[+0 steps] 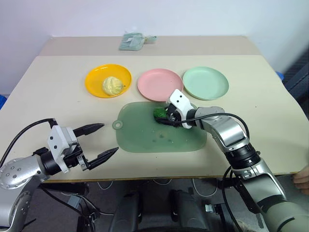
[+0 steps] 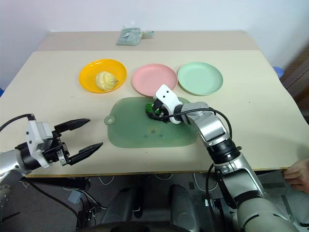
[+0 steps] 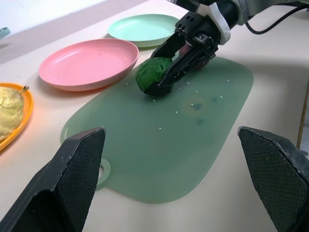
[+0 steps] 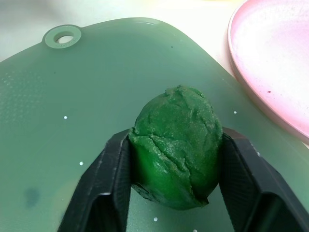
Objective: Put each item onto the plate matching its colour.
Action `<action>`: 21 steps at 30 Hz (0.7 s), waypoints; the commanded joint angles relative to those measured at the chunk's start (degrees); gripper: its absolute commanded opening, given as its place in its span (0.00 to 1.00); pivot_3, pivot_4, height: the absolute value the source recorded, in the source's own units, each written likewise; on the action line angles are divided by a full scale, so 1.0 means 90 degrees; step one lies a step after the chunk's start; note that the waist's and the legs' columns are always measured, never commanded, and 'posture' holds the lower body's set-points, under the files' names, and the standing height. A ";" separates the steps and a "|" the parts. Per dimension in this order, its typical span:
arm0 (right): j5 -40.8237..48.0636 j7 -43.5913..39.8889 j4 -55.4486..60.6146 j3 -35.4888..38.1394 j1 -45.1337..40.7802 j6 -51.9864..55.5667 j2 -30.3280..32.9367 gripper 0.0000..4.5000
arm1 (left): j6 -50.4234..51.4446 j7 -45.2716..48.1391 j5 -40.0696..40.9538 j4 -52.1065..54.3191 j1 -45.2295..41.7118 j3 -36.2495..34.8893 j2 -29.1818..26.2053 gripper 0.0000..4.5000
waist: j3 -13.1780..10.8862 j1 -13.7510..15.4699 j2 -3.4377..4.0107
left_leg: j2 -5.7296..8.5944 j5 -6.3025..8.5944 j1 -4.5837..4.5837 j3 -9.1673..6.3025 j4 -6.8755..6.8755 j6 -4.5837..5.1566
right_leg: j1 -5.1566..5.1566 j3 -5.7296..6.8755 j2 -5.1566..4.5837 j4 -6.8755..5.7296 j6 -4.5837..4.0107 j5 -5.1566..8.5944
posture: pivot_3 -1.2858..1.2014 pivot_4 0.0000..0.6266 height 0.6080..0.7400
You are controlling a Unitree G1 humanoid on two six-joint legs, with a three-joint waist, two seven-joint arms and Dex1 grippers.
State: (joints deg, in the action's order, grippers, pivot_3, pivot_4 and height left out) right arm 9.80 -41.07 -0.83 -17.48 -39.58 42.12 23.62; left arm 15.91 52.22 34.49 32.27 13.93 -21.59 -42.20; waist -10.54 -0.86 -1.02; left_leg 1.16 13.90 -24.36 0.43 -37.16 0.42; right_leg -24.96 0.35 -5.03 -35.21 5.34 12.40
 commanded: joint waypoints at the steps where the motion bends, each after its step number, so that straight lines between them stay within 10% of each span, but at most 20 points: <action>1: 0.0255 -0.0045 0.0442 0.0465 -0.0334 0.0179 0.0011 0.53 | -0.0103 -0.0028 0.0116 0.0154 -0.0017 -0.0158 0.0046 1.00 | 0.0000 0.0002 0.0000 | 0.0000 0.0000 0.0000 0.0000 0.0000 0.0000 | 0.0000 0.0000 0.0001 0.0000 0.0000 0.0000 | 0.52 0.24 1.00; 7: 0.0714 0.0131 -0.0218 0.1584 -0.1303 0.0036 0.0032 0.53 | -0.0084 -0.0067 0.0113 0.0114 -0.0146 -0.0071 0.0106 1.00 | -0.0003 0.0001 0.0004 | -0.0002 0.0000 0.0001 0.0000 -0.0005 0.0000 | 0.0000 0.0001 0.0003 -0.0004 0.0001 -0.0001 | 0.52 0.24 1.00; 18: -0.0621 0.1028 -0.7320 0.1984 -0.3419 -0.4629 0.0260 0.53 | 0.0306 -0.0893 0.0157 0.0490 -0.0649 0.0345 0.0461 1.00 | -0.0004 -0.0033 0.0005 | 0.0000 -0.0001 0.0025 0.0020 0.0001 0.0002 | 0.0029 -0.0002 0.0006 0.0006 0.0002 -0.0001 | 0.52 0.24 1.00; 21: -0.0703 0.1433 -0.8011 0.2118 -0.3525 -0.4923 0.0217 0.75 | 0.0448 -0.1040 0.0146 0.0654 -0.0738 0.0462 0.0464 1.00 | -0.0009 -0.0040 0.0014 | -0.0002 -0.0001 0.0024 0.0021 0.0001 0.0002 | 0.0027 -0.0005 0.0008 0.0003 0.0003 -0.0002 | 0.52 0.24 1.00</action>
State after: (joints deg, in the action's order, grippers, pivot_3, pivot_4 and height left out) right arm 3.78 -30.11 -71.79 -0.35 -67.67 0.47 25.53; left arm 19.57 43.63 35.06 35.77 7.72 -17.44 -37.94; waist -10.62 -1.23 -0.90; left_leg 1.15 13.89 -24.13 0.66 -37.15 0.44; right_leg -24.72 0.27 -4.96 -35.21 5.37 12.38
